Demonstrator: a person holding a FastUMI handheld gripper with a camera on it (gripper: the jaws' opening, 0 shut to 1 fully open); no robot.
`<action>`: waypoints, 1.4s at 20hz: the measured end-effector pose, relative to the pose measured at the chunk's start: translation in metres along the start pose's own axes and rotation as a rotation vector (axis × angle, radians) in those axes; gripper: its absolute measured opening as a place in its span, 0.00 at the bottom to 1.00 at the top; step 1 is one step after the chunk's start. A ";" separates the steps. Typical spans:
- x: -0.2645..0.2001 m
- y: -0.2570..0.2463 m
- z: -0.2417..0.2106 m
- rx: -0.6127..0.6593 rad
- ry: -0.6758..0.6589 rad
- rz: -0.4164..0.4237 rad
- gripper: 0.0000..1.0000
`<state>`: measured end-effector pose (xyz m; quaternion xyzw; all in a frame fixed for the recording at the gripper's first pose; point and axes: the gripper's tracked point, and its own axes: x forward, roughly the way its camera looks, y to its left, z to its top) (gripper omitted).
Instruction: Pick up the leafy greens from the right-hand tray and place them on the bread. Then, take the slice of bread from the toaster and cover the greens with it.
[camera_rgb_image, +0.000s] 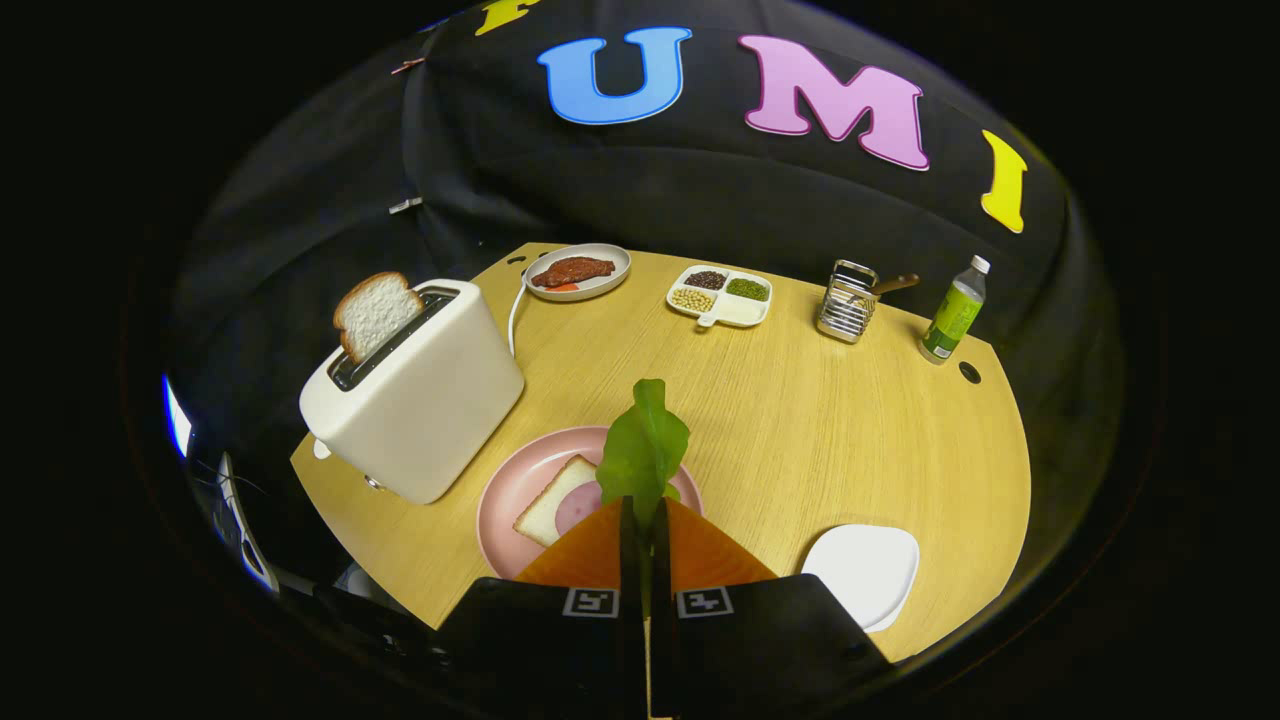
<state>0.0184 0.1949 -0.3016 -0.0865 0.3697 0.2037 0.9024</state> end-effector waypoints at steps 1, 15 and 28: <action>0.005 0.005 -0.001 -0.008 0.007 0.001 0.06; 0.054 0.039 -0.028 -0.086 0.106 -0.009 0.21; 0.064 0.057 -0.037 -0.133 0.138 0.000 0.69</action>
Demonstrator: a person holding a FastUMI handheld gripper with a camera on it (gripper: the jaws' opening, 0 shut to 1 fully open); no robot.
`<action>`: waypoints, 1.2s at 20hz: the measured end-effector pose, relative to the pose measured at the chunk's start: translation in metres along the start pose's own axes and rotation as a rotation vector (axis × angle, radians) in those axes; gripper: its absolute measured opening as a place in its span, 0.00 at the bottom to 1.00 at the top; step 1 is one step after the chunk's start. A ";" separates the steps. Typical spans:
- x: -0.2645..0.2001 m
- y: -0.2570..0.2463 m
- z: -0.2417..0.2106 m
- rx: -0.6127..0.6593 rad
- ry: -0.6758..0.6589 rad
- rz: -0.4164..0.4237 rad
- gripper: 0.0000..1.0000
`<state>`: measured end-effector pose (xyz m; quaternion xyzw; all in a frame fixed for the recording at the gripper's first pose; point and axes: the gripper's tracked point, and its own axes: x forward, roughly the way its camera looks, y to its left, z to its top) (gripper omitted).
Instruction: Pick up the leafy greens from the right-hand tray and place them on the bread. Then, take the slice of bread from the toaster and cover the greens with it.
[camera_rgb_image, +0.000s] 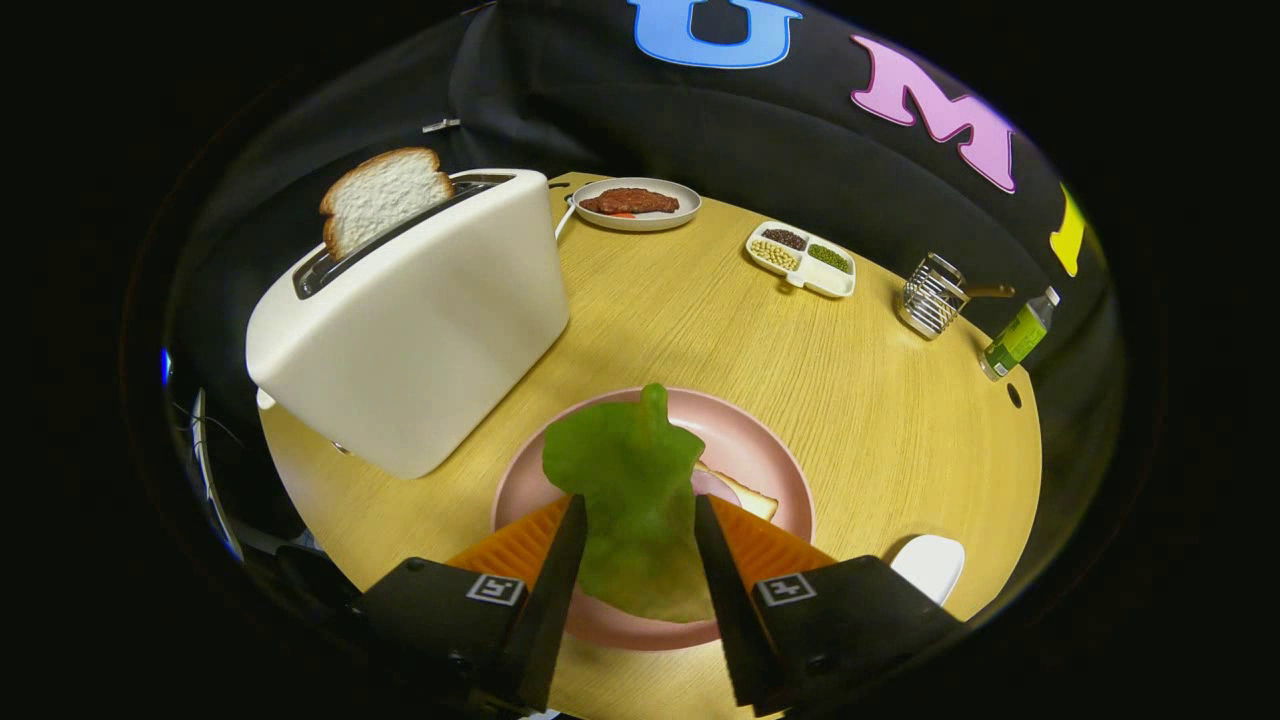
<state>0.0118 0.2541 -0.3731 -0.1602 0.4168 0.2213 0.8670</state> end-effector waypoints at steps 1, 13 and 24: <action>-0.001 -0.001 0.002 0.003 -0.005 -0.003 0.77; -0.060 0.023 0.056 0.009 -0.179 0.037 0.99; -0.111 0.106 0.174 -0.028 -0.401 0.190 0.98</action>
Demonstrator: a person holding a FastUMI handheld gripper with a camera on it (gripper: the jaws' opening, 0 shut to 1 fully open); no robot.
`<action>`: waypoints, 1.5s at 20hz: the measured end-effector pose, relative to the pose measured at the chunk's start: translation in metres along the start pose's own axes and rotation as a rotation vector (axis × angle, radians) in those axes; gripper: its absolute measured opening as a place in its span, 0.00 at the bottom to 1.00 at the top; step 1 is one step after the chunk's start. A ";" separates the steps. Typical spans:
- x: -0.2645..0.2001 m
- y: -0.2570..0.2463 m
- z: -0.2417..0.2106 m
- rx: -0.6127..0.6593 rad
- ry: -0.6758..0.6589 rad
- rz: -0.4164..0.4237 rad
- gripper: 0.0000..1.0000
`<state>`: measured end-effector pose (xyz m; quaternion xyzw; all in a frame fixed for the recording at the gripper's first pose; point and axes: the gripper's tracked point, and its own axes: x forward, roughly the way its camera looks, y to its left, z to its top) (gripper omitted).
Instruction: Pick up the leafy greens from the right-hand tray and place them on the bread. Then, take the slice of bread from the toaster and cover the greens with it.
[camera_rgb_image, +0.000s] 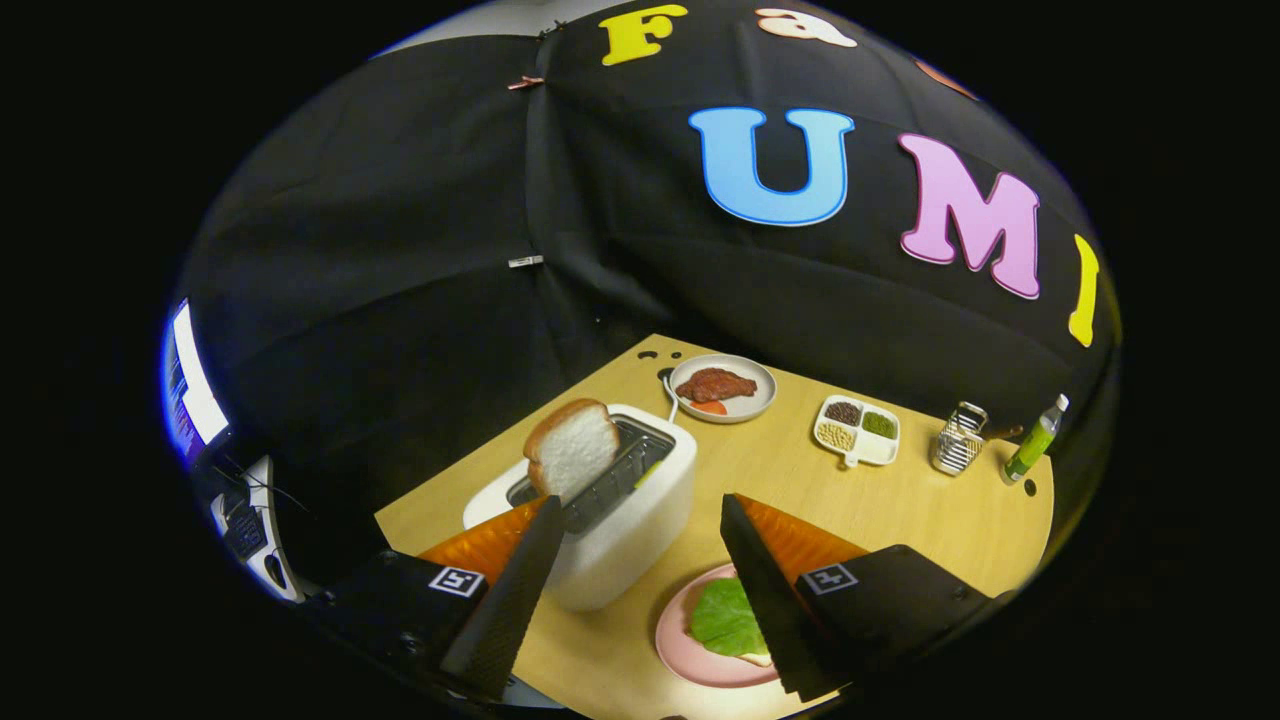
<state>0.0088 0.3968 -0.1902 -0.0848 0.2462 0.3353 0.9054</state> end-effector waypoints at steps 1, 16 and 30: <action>0.005 0.008 0.004 -0.011 -0.001 0.013 0.99; 0.099 0.067 0.003 -0.050 0.065 -0.011 0.99; 0.121 0.057 -0.008 -0.173 0.106 -0.175 0.28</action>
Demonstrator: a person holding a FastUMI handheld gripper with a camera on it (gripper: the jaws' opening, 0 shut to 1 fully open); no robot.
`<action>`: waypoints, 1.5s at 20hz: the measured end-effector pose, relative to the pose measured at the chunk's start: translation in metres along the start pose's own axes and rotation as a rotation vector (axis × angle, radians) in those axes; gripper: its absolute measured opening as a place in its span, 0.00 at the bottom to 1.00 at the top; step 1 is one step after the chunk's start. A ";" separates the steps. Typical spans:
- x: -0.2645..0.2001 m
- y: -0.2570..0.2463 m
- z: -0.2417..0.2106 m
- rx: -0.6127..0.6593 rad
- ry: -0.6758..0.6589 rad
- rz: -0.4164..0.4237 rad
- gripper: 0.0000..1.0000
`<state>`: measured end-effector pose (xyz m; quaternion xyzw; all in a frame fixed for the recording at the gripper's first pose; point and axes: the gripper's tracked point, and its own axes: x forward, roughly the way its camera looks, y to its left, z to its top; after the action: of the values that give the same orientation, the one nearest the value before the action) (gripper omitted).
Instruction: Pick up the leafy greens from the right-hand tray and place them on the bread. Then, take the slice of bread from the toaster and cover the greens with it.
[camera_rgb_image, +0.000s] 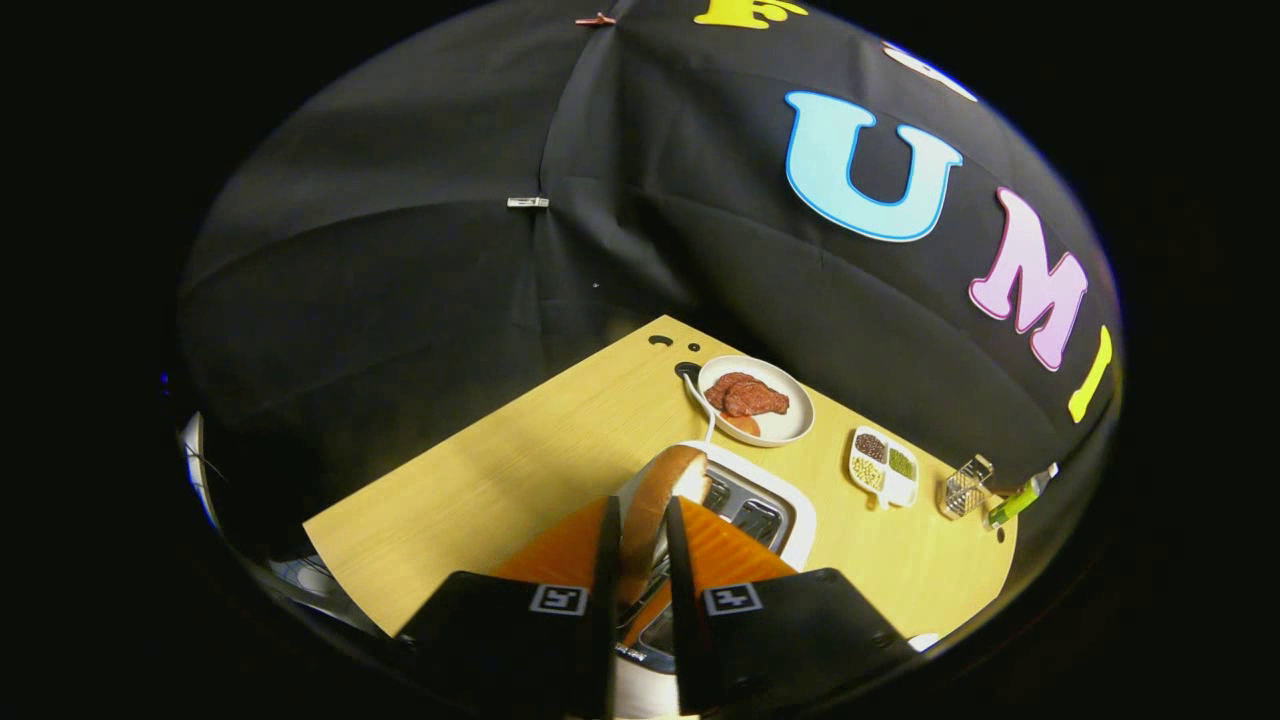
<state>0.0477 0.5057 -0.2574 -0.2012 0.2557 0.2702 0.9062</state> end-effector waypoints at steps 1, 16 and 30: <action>-0.001 0.001 -0.001 0.001 -0.004 0.018 0.19; -0.053 -0.032 0.043 0.183 -0.085 0.151 0.12; -0.114 -0.158 0.025 0.375 -0.176 0.062 0.12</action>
<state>0.0680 0.3522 -0.1367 0.0031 0.2275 0.2619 0.9379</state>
